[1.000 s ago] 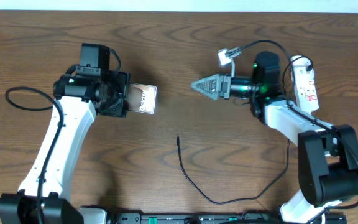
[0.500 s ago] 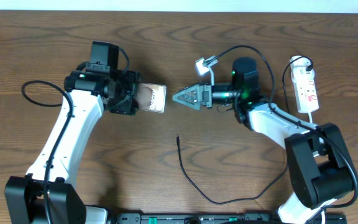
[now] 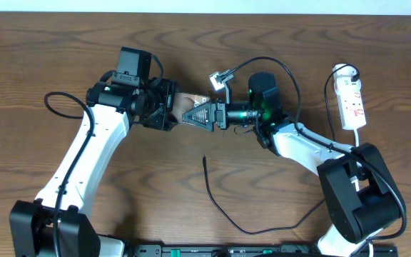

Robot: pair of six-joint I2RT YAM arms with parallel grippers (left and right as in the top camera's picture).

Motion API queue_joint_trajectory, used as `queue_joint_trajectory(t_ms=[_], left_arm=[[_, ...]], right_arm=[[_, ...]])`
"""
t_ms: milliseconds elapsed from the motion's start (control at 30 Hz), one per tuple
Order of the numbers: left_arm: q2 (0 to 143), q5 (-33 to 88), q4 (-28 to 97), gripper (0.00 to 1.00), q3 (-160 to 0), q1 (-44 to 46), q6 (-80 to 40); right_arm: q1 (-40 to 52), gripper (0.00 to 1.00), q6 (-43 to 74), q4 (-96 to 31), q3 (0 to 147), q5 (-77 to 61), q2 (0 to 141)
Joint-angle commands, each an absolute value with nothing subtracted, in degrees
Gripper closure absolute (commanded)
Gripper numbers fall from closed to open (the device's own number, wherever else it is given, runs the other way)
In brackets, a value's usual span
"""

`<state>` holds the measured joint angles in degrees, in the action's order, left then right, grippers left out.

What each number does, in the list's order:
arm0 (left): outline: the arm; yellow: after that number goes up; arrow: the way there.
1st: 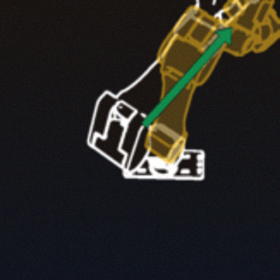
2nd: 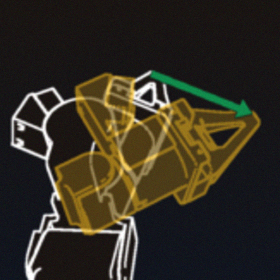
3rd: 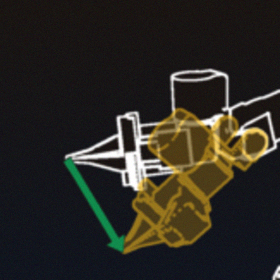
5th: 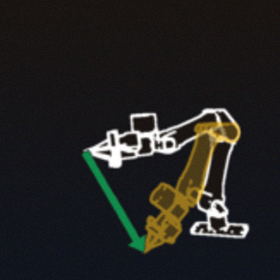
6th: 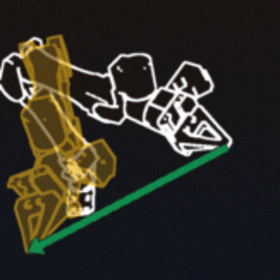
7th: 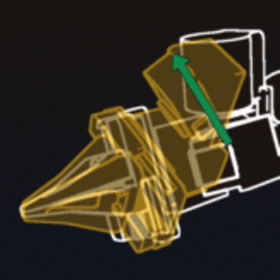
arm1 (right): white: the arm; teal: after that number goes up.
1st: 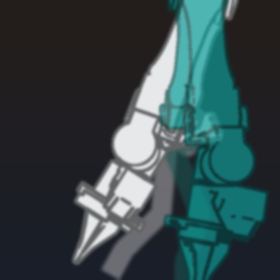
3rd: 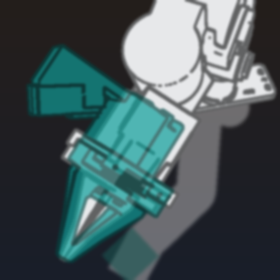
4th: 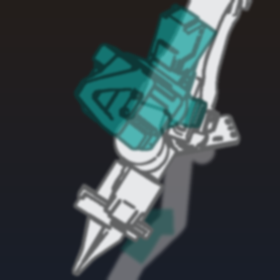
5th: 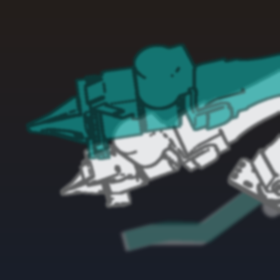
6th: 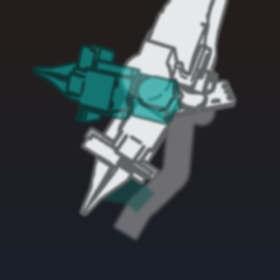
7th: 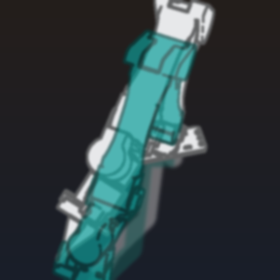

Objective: Plug charger to phone and switch on socket
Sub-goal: 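Swing the right gripper toward the phone box held by left, then close the right gripper on the phone box edge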

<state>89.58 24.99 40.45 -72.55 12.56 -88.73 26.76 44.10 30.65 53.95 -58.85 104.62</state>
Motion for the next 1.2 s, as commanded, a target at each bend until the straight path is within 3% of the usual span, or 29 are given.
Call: queue_joint_trajectory(t_ms=[0, 33, 100, 533, 933, 1167], left_arm=[[89.5, 28.1, 40.1, 0.93, -73.3, 12.7, -89.3], [89.5, 28.4, 40.1, 0.93, -73.3, 12.7, -89.3], [89.5, 29.4, 40.2, 0.93, -73.3, 12.7, -89.3], [89.5, 28.4, 40.1, 0.93, -73.3, 14.9, -89.3], [89.5, 27.6, 40.1, 0.93, -73.3, 14.9, -89.3], [89.5, 27.7, 40.1, 0.93, -73.3, 15.0, -89.2]], right_arm=[[27.6, 0.35, 44.3, 30.6, 54.4, -57.3, 105.0], [27.6, 0.44, 44.3, 30.6, 54.4, -57.3, 105.0], [27.6, 0.54, 44.3, 30.6, 54.4, -57.3, 105.0], [27.9, 0.61, 44.3, 30.6, 54.4, -57.3, 105.0], [27.9, 0.77, 44.3, 30.2, 54.4, -56.9, 105.0], [27.9, 0.80, 43.4, 29.0, 54.4, -56.4, 105.0]])
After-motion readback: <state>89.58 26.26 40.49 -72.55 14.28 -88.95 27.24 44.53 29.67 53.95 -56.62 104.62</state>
